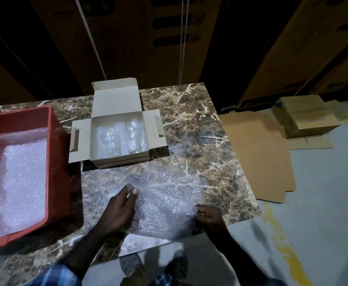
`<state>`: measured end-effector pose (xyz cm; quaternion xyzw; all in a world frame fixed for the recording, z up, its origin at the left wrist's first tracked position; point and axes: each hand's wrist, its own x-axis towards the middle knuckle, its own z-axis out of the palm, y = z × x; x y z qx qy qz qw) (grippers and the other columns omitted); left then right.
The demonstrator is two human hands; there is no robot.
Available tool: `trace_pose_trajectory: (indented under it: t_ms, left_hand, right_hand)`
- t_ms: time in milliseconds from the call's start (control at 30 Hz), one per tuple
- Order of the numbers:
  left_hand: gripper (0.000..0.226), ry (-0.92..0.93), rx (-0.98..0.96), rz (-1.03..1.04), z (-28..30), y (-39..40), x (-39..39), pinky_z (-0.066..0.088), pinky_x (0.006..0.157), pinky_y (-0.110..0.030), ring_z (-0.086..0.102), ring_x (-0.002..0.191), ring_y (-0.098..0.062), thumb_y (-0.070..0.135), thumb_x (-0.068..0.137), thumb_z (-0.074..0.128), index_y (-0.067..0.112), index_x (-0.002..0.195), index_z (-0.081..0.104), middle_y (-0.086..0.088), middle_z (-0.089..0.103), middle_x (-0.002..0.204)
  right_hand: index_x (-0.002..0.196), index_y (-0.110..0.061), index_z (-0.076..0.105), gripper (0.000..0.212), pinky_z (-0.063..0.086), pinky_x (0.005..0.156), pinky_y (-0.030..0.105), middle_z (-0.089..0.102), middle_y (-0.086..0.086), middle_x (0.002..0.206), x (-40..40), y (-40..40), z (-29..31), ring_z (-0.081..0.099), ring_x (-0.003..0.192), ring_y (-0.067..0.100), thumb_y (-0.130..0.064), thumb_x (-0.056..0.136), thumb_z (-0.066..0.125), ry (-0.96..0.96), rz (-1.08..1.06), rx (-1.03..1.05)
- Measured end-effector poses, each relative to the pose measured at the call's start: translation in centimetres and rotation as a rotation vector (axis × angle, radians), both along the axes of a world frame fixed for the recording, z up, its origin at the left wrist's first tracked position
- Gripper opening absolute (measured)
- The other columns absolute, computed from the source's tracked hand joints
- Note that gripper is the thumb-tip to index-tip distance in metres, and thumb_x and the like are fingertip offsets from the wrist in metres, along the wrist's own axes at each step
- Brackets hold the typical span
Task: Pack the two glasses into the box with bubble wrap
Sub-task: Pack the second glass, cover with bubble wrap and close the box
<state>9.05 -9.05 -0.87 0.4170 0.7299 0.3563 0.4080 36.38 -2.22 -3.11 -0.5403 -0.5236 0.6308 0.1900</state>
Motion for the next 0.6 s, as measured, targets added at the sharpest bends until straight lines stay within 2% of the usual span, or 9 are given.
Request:
trace_pose_trajectory:
  t_ms: [67, 200, 300, 333, 400, 467, 500, 533, 600]
  left_hand:
    - [0.023, 0.008, -0.007, -0.018, 0.1, 0.1, 0.4, 0.039, 0.053, -0.025, 0.046, 0.05, -0.005, 0.047, 0.098, 0.042, 0.035, 0.081, 0.051, 0.004, 0.052, 0.055]
    - [0.024, 0.05, -0.003, -0.024, -0.2, 0.8, 0.4, 0.039, 0.051, -0.024, 0.048, 0.049, -0.007, 0.043, 0.102, 0.04, 0.028, 0.085, 0.047, 0.001, 0.051, 0.056]
    - [0.027, 0.065, -0.004, -0.01, -0.6, 1.7, 0.2, 0.038, 0.052, -0.022, 0.047, 0.05, -0.005, 0.034, 0.105, 0.044, 0.025, 0.079, 0.045, 0.004, 0.051, 0.058]
    - [0.028, 0.064, -0.01, -0.015, -0.6, 1.9, 0.2, 0.038, 0.051, -0.021, 0.047, 0.05, -0.004, 0.032, 0.105, 0.045, 0.023, 0.078, 0.045, 0.004, 0.05, 0.059]
    - [0.03, 0.068, -0.019, -0.022, -0.7, 2.3, 0.4, 0.038, 0.052, -0.022, 0.046, 0.05, -0.004, 0.032, 0.104, 0.047, 0.017, 0.079, 0.047, 0.004, 0.05, 0.059]
    - [0.031, 0.05, -0.046, -0.01, -1.0, 2.6, 0.5, 0.038, 0.049, -0.024, 0.046, 0.047, -0.006, 0.034, 0.104, 0.049, 0.013, 0.081, 0.05, 0.004, 0.05, 0.055]
    - [0.031, 0.044, -0.061, 0.006, -1.2, 2.8, 0.5, 0.039, 0.048, -0.027, 0.047, 0.046, -0.007, 0.034, 0.104, 0.049, 0.013, 0.082, 0.051, 0.005, 0.05, 0.053]
    - [0.031, 0.06, -0.064, 0.022, -1.4, 2.9, 0.4, 0.039, 0.05, -0.029, 0.047, 0.046, -0.008, 0.035, 0.103, 0.05, 0.014, 0.081, 0.051, 0.005, 0.051, 0.053]
    - [0.034, 0.14, -0.061, 0.034, -2.0, 3.1, 0.3, 0.043, 0.055, -0.033, 0.049, 0.05, -0.01, 0.039, 0.103, 0.049, 0.015, 0.078, 0.05, 0.003, 0.052, 0.054]
  right_hand:
    - [0.073, -0.002, 0.072, 0.027, 0.041, 0.053, 0.027, 0.059, -0.003, 0.053, -0.5, 0.1, 0.5, 0.049, 0.048, 0.011, -0.027, 0.062, 0.07, 0.013, 0.026, 0.041]
    - [0.106, -0.022, 0.073, 0.052, 0.042, 0.053, 0.021, 0.066, -0.005, 0.065, -1.1, 0.5, 0.5, 0.052, 0.053, 0.005, -0.033, 0.055, 0.071, -0.002, -0.001, 0.094]
    - [0.118, -0.012, 0.07, 0.039, 0.045, 0.05, 0.021, 0.066, 0.008, 0.064, -1.4, 0.3, 0.0, 0.055, 0.051, 0.013, -0.009, 0.079, 0.068, 0.096, -0.141, -0.044]
    - [0.115, -0.007, 0.07, 0.029, 0.05, 0.054, 0.027, 0.07, 0.01, 0.068, -1.7, 0.3, -0.1, 0.059, 0.056, 0.018, -0.002, 0.088, 0.062, 0.122, -0.197, -0.086]
    - [0.1, 0.002, 0.073, 0.018, 0.052, 0.063, 0.044, 0.071, 0.022, 0.077, -2.0, 0.2, -1.4, 0.061, 0.066, 0.026, -0.006, 0.098, 0.057, 0.05, -0.284, -0.057]
    - [0.08, 0.018, 0.06, 0.046, 0.041, 0.06, 0.036, 0.057, 0.038, 0.074, -2.7, 0.2, -1.4, 0.052, 0.061, 0.02, -0.024, 0.1, 0.059, -0.068, -0.4, 0.028]
    - [0.075, 0.021, 0.054, 0.057, 0.035, 0.058, 0.032, 0.049, 0.039, 0.068, -3.0, 0.2, -1.0, 0.047, 0.058, 0.02, -0.031, 0.098, 0.059, -0.09, -0.438, 0.04]
    - [0.07, 0.02, 0.053, 0.06, 0.032, 0.056, 0.033, 0.043, 0.034, 0.063, -3.2, 0.4, -0.7, 0.042, 0.055, 0.024, -0.032, 0.099, 0.057, -0.104, -0.447, 0.039]
    - [0.063, 0.007, 0.057, 0.057, 0.038, 0.059, 0.039, 0.045, 0.024, 0.058, -3.4, 0.9, -0.1, 0.041, 0.055, 0.033, -0.037, 0.101, 0.053, -0.166, -0.377, -0.016]
